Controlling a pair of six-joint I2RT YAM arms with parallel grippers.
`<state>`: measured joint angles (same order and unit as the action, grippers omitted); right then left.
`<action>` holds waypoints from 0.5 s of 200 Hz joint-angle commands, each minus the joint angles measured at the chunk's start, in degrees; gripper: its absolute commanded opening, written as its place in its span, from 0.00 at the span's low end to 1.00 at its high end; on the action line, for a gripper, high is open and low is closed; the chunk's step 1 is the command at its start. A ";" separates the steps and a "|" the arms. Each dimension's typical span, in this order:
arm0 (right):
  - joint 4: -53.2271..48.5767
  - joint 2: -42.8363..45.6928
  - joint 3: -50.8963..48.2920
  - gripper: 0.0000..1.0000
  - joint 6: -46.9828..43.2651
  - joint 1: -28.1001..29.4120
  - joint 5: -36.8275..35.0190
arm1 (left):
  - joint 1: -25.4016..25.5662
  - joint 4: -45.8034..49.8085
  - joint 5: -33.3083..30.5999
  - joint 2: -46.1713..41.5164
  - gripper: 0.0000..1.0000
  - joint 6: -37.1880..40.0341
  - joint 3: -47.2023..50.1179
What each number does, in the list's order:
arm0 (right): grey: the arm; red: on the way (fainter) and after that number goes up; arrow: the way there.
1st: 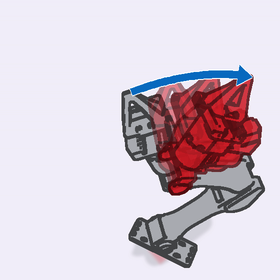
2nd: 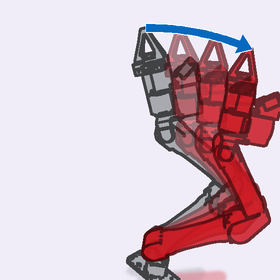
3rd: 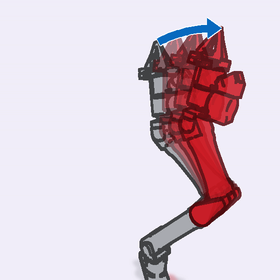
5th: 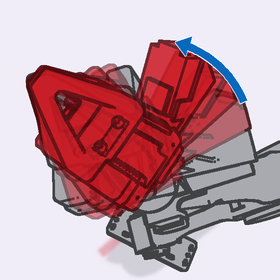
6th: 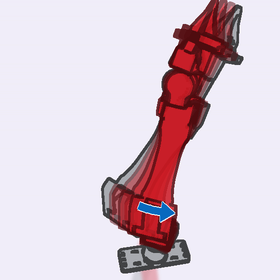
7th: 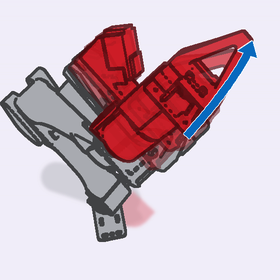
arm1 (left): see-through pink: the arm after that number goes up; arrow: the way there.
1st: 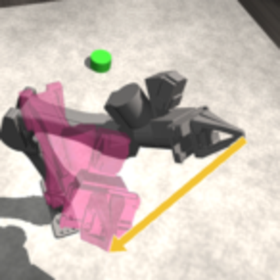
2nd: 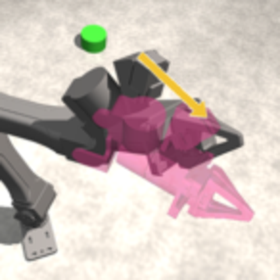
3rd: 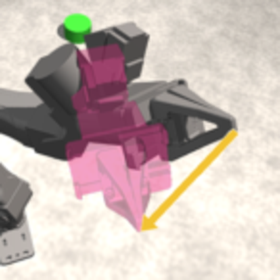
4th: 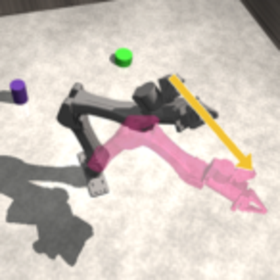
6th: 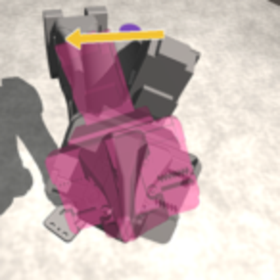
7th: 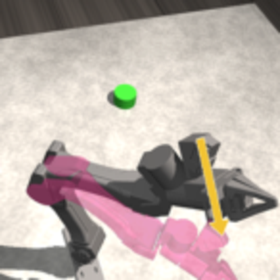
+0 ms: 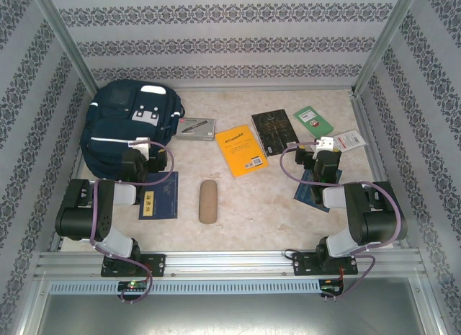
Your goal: Pack the student bag
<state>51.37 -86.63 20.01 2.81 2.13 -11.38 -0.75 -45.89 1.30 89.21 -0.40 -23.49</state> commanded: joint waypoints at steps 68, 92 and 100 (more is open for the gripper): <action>1.47 1.05 0.91 0.98 0.18 0.69 -1.58 | 0.30 10.83 -3.73 -4.75 1.00 -1.26 -4.81; 0.78 3.99 0.30 0.98 -0.95 1.59 -1.60 | 0.31 31.83 -7.99 -12.27 1.00 -2.73 -13.33; -1.10 5.88 0.53 0.98 -1.14 2.54 -4.81 | 0.31 36.78 -9.06 -14.82 1.00 -3.70 -15.46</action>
<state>50.76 -84.99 20.01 2.63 2.59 -11.97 -0.75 -28.01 -2.61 82.17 -1.23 -31.27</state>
